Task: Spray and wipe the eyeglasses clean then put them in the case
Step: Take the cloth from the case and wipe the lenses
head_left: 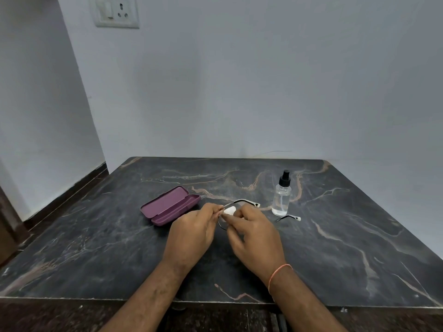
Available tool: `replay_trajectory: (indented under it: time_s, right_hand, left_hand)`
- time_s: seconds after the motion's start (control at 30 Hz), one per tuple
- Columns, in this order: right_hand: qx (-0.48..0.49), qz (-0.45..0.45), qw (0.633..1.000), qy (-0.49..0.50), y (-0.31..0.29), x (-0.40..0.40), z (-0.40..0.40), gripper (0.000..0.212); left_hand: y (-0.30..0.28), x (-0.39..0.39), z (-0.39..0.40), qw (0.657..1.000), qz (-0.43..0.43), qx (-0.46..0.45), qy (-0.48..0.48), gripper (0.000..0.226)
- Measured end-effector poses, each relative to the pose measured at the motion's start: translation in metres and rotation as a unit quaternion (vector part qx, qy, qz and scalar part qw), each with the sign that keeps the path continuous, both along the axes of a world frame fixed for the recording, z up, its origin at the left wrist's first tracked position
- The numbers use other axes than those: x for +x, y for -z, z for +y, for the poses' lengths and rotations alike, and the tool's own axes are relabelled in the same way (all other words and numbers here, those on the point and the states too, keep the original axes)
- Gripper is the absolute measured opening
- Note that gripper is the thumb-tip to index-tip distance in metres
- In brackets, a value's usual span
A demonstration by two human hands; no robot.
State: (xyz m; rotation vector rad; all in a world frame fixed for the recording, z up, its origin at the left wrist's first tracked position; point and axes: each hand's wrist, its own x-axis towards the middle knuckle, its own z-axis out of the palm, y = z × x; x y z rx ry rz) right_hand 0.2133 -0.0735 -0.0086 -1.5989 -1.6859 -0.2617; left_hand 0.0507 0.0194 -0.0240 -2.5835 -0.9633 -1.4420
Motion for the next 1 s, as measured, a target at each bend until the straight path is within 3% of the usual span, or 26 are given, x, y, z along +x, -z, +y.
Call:
replay_trajectory:
  time_s: [0.1,0.27,0.37,0.47,0.57,0.63,0.7,0.8,0.9,1.0]
  right_hand:
    - [0.015,0.028,0.999,-0.019,-0.002,-0.001,-0.004,0.021]
    - [0.049,0.021,0.997,0.064,-0.002,-0.002,-0.005,0.016]
    - [0.086,0.062,0.994,-0.009,-0.002,-0.002,-0.010,0.019]
    - [0.052,0.113,0.988,-0.089,-0.003,-0.011,-0.017,0.021]
    - [-0.041,0.244,0.966,-0.072,-0.005,-0.030,-0.021,0.017]
    - [-0.128,0.410,0.901,-0.057,-0.009,-0.041,-0.019,0.014]
    - [-0.170,0.577,0.797,-0.055,-0.017,-0.047,-0.015,0.012]
    - [-0.173,0.708,0.679,-0.084,-0.026,-0.048,-0.004,0.012]
    - [-0.144,0.768,0.611,-0.130,-0.029,-0.048,0.003,0.027]
    - [-0.129,0.785,0.583,-0.166,-0.023,-0.045,0.005,0.041]
  left_hand:
    - [0.000,-0.001,0.000,1.000,-0.008,-0.001,-0.016,0.022]
    - [-0.005,0.000,-0.003,0.998,-0.037,-0.001,-0.044,0.023]
    - [-0.006,-0.003,-0.002,0.995,-0.066,-0.042,-0.065,0.024]
    - [-0.008,-0.004,-0.002,0.989,-0.086,-0.077,-0.087,0.019]
    - [-0.011,-0.005,-0.002,0.984,-0.116,-0.102,-0.085,0.012]
    - [-0.012,-0.005,-0.002,0.979,-0.147,-0.112,-0.090,0.012]
    - [-0.013,-0.005,-0.001,0.971,-0.185,-0.116,-0.095,0.013]
    - [-0.013,-0.005,-0.002,0.967,-0.211,-0.113,-0.090,0.011]
    - [-0.014,-0.006,-0.004,0.969,-0.212,-0.109,-0.070,0.009]
    - [-0.014,-0.006,-0.004,0.971,-0.214,-0.104,-0.033,0.009]
